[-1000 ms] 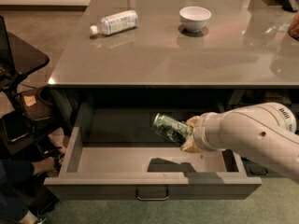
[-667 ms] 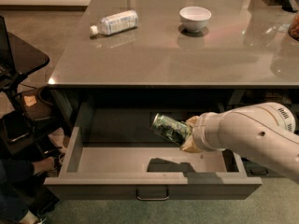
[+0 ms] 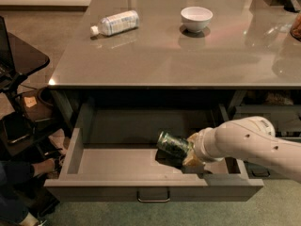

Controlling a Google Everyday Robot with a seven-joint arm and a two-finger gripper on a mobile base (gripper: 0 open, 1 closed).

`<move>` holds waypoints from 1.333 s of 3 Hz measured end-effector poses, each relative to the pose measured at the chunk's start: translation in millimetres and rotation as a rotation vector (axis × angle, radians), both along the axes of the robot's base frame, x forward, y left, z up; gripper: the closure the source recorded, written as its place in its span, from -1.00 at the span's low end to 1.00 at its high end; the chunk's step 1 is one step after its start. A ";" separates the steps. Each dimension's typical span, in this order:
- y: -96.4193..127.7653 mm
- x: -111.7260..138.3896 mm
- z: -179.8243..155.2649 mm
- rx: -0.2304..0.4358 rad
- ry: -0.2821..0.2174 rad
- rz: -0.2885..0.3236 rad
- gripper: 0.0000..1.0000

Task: Place green can into top drawer

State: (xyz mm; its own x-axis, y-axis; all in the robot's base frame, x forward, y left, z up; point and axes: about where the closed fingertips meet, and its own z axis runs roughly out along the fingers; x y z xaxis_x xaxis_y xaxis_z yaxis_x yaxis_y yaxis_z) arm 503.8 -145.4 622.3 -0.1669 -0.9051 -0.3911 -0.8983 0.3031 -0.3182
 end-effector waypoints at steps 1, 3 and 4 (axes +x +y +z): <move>0.3 -1.8 -9.1 0.007 0.016 -0.001 0.63; 0.3 -1.8 -9.2 0.007 0.016 -0.001 -0.31; 0.4 -1.8 -9.2 0.007 0.016 -0.001 -0.77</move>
Offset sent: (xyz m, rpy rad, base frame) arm -0.0018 0.0003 -0.0091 0.0069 0.0165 -0.0011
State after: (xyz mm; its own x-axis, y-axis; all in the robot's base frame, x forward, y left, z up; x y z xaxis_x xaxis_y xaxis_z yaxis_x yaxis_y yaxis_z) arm 502.0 -145.0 613.2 -0.1743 -0.9023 -0.3944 -0.9031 0.3061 -0.3012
